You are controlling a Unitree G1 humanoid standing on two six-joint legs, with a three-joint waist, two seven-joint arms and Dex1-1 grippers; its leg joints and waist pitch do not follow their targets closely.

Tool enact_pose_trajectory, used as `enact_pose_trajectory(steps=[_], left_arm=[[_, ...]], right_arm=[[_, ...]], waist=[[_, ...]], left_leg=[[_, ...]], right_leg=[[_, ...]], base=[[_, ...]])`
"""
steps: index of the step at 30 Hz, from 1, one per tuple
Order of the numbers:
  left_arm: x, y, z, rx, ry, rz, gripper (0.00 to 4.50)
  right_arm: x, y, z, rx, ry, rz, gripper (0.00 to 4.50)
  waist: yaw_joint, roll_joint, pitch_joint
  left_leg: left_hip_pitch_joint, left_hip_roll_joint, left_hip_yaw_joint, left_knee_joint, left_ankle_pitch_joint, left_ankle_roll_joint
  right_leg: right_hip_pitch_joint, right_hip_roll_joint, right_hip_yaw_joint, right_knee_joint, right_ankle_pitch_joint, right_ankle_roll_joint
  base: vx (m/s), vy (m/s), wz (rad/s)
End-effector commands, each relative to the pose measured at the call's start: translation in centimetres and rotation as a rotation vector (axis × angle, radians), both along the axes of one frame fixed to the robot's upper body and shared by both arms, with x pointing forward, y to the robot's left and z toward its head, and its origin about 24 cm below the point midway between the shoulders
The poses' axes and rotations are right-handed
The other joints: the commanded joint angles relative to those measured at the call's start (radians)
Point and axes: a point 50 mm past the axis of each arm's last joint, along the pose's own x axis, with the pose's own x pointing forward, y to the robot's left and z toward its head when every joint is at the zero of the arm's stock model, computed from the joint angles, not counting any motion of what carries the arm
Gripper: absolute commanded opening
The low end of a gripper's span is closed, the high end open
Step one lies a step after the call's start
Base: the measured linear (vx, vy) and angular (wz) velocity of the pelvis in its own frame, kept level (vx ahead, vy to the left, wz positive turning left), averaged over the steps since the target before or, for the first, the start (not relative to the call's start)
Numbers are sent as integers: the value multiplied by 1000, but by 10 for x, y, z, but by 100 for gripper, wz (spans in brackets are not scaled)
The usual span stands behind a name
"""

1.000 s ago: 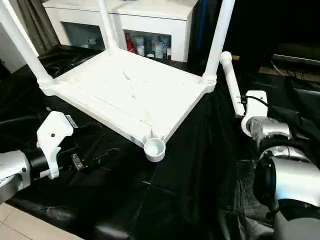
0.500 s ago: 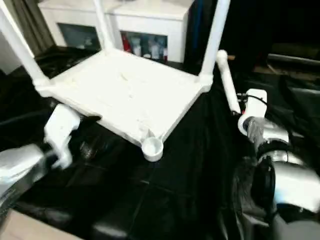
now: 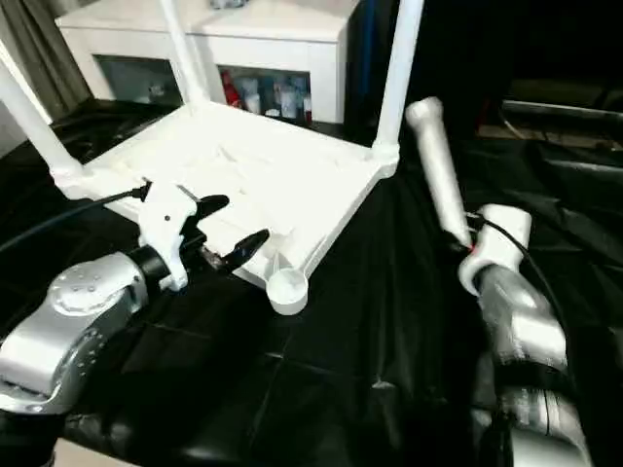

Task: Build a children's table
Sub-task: Pick table leg

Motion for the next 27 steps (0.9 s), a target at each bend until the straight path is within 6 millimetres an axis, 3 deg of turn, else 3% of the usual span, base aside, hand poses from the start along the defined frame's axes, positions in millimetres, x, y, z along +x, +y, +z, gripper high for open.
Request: enact_pose_trajectory(steps=[1, 5, 6, 8, 12, 14, 15, 16, 17, 18, 19, 20, 23, 24, 25, 27], left_arm=[[3, -1, -2, -13, 23, 1, 450], [10, -8, -1, -168, 135, -22, 450], [13, -12, 1, -227, 175, -30, 450], [19, -23, 8, -331, 226, -88, 450], [34, -42, 21, -418, 257, -183, 450], [37, -45, 25, -448, 272, -190, 450], [41, -48, 28, -481, 288, -194, 450], [47, -53, 34, -532, 297, -195, 450], [51, -56, 38, -568, 307, -196, 450], [54, -60, 41, -569, 304, -206, 450], [57, -67, 46, -568, 303, -221, 450], [58, -69, 48, -571, 305, -228, 450], [57, -81, 58, -621, 316, -292, 450], [57, -82, 60, -626, 318, -303, 450], [57, -85, 61, -632, 318, -311, 450], [58, -88, 63, -648, 326, -315, 450]], right_arm=[[-6, 4, 20, 31, -141, -23, 124], [-32, 10, 27, 97, -322, -29, 124], [-38, 11, 28, 72, -365, -34, 124], [-50, 12, 28, 31, -404, -66, 124], [-61, 18, 34, -5, -454, -85, 124], [-62, 20, 37, -15, -471, -85, 124], [-63, 23, 40, -22, -486, -78, 124], [-64, 30, 45, -44, -510, -50, 124], [-64, 35, 49, -59, -528, -31, 124], [-64, 43, 53, -94, -550, 23, 124], [-62, 58, 60, -133, -591, 112, 124], [-61, 63, 62, -140, -605, 140, 124], [-57, 82, 72, -158, -660, 242, 124], [-56, 85, 74, -161, -667, 256, 124], [-55, 88, 75, -166, -677, 274, 124], [-53, 92, 78, -173, -694, 297, 123]], waist=[[-3, -24, -76], [-3, -33, -72], [-3, -37, -71], [-1, -38, -70], [-6, -34, -67], [-12, -36, -69], [-14, -35, -68], [-14, -34, -72], [-17, -35, -72], [-19, -30, -73], [-23, -34, -72], [-25, -29, -75], [-27, -36, -79], [-27, -35, -79], [-28, -43, -79], [-27, -49, -80]], left_leg=[[31, 39, -14, -85, -191, 29], [32, 40, -9, -87, -225, 18], [26, 36, -10, -89, -220, 19], [30, 36, -8, -89, -230, 14], [28, 33, -15, -95, -253, 8], [19, 34, -21, -100, -235, 10], [19, 34, -19, -101, -233, 12], [28, 33, -16, -96, -234, 13], [25, 30, -13, -94, -220, 17], [19, 30, -17, -95, -199, 26], [14, 28, -16, -95, -192, 32], [19, 28, -15, -91, -187, 34], [14, 29, -14, -84, -145, 68], [14, 29, -13, -82, -121, 87], [13, 29, -13, -81, -113, 96], [11, 27, -11, -79, -98, 113]], right_leg=[[41, -37, 26, -95, -254, -148], [32, -40, 32, -101, -303, -133], [34, -40, 30, -102, -310, -126], [28, -41, 31, -108, -341, -122], [31, -38, 27, -115, -383, -89], [41, -39, 24, -111, -360, -83], [40, -38, 23, -112, -354, -85], [35, -38, 24, -116, -339, -94], [37, -38, 25, -117, -319, -102], [44, -41, 25, -112, -284, -111], [45, -39, 23, -115, -278, -109], [44, -38, 23, -115, -262, -111], [53, -44, 23, -106, -199, -149], [50, -43, 24, -105, -178, -164], [52, -42, 23, -104, -170, -170], [54, -39, 22, -101, -148, -179]], base=[[0, 0, 0], [0, 0, 0], [0, 0, 0], [0, 0, 0], [0, 0, 0], [0, 0, 0], [0, 0, 0], [0, 0, 0], [0, 0, 0], [0, 0, 0], [0, 0, 0], [0, 0, 0], [0, 0, 0], [0, 0, 0], [0, 0, 0], [0, 0, 0]])
